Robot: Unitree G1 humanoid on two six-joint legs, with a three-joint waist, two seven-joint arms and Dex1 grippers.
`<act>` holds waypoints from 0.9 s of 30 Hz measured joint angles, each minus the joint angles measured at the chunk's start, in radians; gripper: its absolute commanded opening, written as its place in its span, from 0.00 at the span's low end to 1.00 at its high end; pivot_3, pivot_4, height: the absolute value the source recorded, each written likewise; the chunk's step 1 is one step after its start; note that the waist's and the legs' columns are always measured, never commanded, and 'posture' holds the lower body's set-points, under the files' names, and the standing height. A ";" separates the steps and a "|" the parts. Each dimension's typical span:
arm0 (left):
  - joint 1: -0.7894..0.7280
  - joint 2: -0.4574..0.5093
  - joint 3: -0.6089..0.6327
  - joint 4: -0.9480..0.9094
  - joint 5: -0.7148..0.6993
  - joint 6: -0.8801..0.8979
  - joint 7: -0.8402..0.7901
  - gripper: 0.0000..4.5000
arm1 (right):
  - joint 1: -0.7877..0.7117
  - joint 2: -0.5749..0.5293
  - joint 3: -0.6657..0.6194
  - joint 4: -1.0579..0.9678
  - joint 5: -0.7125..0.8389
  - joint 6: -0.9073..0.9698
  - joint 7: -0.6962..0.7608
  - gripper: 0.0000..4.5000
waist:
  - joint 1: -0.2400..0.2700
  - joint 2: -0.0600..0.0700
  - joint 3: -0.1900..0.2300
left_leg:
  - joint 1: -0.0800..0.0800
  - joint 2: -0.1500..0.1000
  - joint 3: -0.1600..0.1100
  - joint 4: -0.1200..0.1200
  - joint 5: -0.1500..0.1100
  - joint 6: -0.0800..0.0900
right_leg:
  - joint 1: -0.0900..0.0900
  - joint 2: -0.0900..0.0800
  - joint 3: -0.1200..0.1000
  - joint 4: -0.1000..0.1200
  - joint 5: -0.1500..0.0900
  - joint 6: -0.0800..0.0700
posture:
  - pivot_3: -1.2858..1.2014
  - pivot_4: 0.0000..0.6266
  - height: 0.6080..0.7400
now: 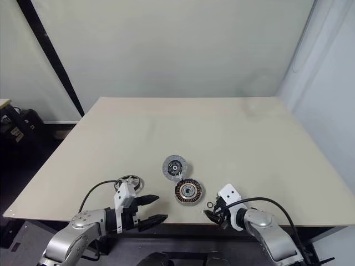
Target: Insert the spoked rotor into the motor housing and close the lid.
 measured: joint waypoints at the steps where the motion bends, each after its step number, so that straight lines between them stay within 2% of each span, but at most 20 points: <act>1: 0.001 -0.001 0.000 0.000 0.001 -0.001 0.001 1.00 | 0.000 0.000 0.000 0.001 -0.001 -0.001 0.000 0.54 | 0.000 0.000 0.000 | 0.000 0.000 0.000 0.000 0.000 0.000 | 0.000 0.000 0.000 0.000 0.000 0.000 | 0.52 0.00 1.00; 4: 0.006 -0.008 -0.001 0.000 0.010 -0.003 0.003 1.00 | 0.001 -0.001 0.000 0.001 -0.003 -0.002 0.001 0.30 | 0.000 0.000 0.000 | 0.000 0.000 0.000 0.000 0.000 0.001 | 0.000 0.000 0.000 0.000 0.000 0.000 | 0.52 0.00 1.00; 6: 0.012 -0.009 -0.002 0.000 0.011 -0.005 0.003 1.00 | 0.002 -0.002 0.000 0.001 -0.003 -0.003 0.003 0.18 | 0.000 0.000 0.000 | 0.000 0.000 0.000 0.000 0.000 0.001 | 0.000 0.000 0.000 0.000 0.000 0.000 | 0.52 0.00 1.00; 13: 0.017 -0.020 0.000 0.000 0.014 -0.010 0.011 1.00 | -0.004 0.040 -0.041 0.001 0.030 0.001 -0.004 0.18 | -0.001 0.000 0.000 | 0.000 0.000 0.000 0.000 0.000 0.001 | 0.000 0.000 0.000 0.000 0.000 0.000 | 0.52 0.00 1.00; 19: 0.017 -0.038 0.009 0.006 0.011 -0.014 0.022 1.00 | -0.072 0.069 -0.081 -0.030 0.067 0.035 -0.016 0.18 | 0.000 0.000 0.000 | 0.000 0.000 0.000 0.000 0.000 0.001 | 0.000 0.000 0.000 0.000 0.000 0.000 | 0.52 0.00 1.00; 27: 0.018 -0.041 0.013 0.022 0.013 -0.042 0.031 1.00 | -0.181 0.086 -0.001 -0.059 0.057 0.083 -0.007 0.18 | 0.000 0.000 0.000 | 0.000 0.000 0.000 0.000 0.001 0.003 | 0.000 0.000 0.000 0.000 0.000 0.000 | 0.52 0.00 1.00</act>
